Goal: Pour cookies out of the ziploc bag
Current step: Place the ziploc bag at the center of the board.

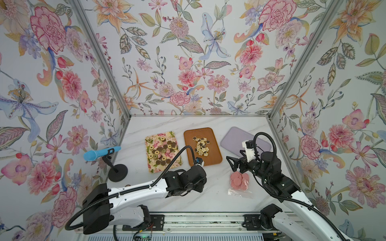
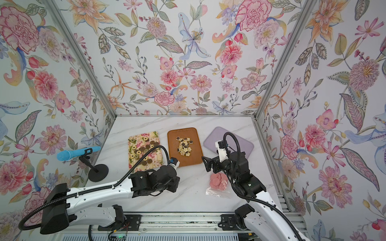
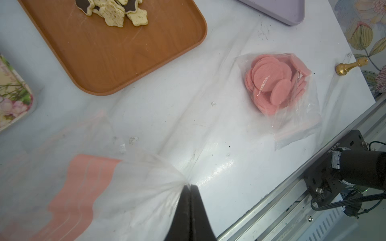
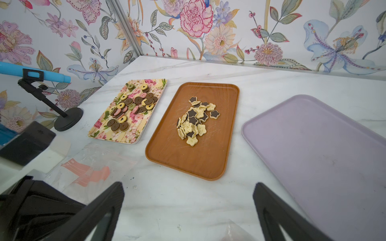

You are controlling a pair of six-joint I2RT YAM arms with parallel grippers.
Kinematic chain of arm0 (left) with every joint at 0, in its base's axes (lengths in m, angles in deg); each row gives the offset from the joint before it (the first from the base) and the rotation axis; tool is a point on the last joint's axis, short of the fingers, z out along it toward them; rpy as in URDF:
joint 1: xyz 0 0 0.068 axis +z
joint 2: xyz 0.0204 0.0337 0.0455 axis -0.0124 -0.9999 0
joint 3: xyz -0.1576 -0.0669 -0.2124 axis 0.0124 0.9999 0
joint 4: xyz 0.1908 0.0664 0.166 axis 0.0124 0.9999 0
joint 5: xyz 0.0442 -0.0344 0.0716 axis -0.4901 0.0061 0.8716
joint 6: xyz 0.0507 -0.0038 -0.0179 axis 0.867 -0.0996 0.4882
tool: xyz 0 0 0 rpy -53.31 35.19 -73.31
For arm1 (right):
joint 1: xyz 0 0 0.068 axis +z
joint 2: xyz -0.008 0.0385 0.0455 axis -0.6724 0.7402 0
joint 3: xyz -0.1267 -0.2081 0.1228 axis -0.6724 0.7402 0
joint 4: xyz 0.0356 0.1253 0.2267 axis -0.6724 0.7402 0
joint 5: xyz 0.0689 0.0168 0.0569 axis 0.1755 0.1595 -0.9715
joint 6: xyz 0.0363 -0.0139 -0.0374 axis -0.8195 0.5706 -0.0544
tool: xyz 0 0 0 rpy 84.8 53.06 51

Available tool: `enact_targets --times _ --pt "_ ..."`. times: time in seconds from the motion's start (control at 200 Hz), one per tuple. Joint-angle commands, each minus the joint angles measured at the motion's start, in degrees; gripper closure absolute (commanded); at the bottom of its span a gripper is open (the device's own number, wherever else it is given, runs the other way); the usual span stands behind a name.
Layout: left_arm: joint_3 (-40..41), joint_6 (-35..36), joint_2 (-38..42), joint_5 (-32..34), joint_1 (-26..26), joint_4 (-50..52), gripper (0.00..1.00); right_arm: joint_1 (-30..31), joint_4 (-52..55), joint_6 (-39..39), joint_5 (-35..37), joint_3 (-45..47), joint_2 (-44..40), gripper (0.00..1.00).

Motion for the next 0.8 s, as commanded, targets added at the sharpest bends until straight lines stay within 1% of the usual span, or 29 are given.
enact_targets --times 0.0,0.06,0.165,0.225,0.355,0.38,0.541,0.721,0.796 --pt "0.3 -1.1 -2.6 -4.3 -1.2 -5.9 1.0 -0.5 0.6 -0.9 1.7 1.7 -2.5 0.0" --pt "-2.1 -0.2 -5.5 -4.4 -2.1 -3.9 1.0 -0.7 0.6 -1.7 2.3 2.8 -3.6 0.0" --pt "-7.2 1.3 -10.8 -2.8 -3.5 1.2 0.98 -1.0 0.4 -0.8 1.6 3.6 -4.6 0.0" --pt "-8.9 1.6 -13.1 -2.4 -4.0 2.1 0.98 -1.1 0.5 -0.5 1.6 3.6 -4.5 0.0" --pt "-9.7 1.9 -15.3 -3.4 -4.0 -0.6 0.97 -1.4 0.5 0.0 1.9 3.5 -4.3 0.0" --pt "-9.7 1.8 -17.4 -3.7 -4.0 -1.2 0.96 -1.5 0.6 -0.1 1.9 3.4 -4.3 0.0" --pt "-10.0 1.0 -19.3 -4.9 -4.6 -4.1 0.95 -2.1 1.2 -0.1 1.5 3.5 -4.6 0.0" --pt "-9.1 0.8 -19.1 -5.4 -5.2 -6.5 0.83 -2.1 2.1 -1.3 -0.2 3.8 -4.0 0.0" --pt "-8.6 1.1 -18.2 -5.7 -5.2 -7.9 0.72 -2.1 1.3 -2.1 -1.5 4.6 -3.5 0.0"
